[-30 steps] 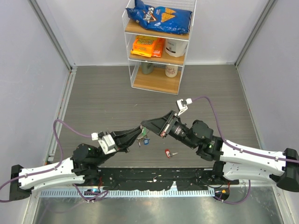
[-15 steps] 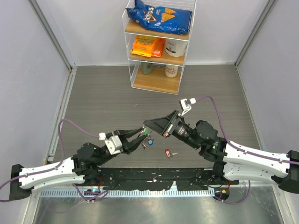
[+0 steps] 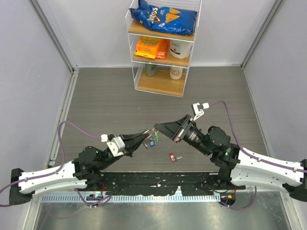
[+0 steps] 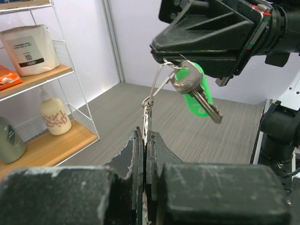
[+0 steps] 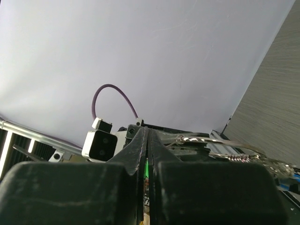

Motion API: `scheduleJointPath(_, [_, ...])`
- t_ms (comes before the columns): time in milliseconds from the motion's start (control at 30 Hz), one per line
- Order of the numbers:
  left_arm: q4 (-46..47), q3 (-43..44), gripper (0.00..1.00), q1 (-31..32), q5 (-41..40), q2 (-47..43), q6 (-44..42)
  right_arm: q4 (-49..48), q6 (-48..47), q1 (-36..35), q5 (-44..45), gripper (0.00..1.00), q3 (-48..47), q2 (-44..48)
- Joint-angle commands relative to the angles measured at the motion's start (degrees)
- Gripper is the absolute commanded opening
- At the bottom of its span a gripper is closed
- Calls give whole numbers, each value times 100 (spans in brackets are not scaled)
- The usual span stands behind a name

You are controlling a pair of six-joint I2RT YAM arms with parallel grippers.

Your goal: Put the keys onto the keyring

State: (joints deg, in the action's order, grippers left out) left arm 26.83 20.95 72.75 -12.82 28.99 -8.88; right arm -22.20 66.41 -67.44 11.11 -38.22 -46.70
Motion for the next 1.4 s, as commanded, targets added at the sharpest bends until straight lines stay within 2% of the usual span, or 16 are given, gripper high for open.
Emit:
scheduleJointPath(0, [-300,348,0,2,-405,-51,54,-14,-111,20,382,6,182,590])
scheduleJointPath(133, [-634,550,0,2,-458,27,71,531,-199,91,690,6,482,1109])
scheduleJointPath(200, [-731,629,0,2,-415,54,141,935,-313,91,874,9,569,1328])
scheduleJointPath(267, [-784,691,0,2,-379,80,194,1383,-357,91,1102,25,596,1478])
scheduleJointPath(300, [-802,709,0,2,-379,89,220,1620,-401,91,1147,28,614,1523])
scheduleJointPath(500, [-1100,901,0,2,-458,238,422,2096,-638,91,1393,37,798,1953])
scheduleJointPath(667, [-1618,1314,0,2,-800,554,853,3114,-1190,91,1596,44,500,1875])
scheduleJointPath(833, [-2313,1771,0,2,-1520,1028,1678,3678,-1394,91,1701,49,411,1804])
scheduleJointPath(1033, [-1989,1843,0,-15,-1891,1845,2136,3889,-1306,91,1763,50,701,2270])
scheduleJointPath(1367, [-1392,2167,0,-402,-1144,3585,2611,4425,-1236,91,1763,50,816,2692])
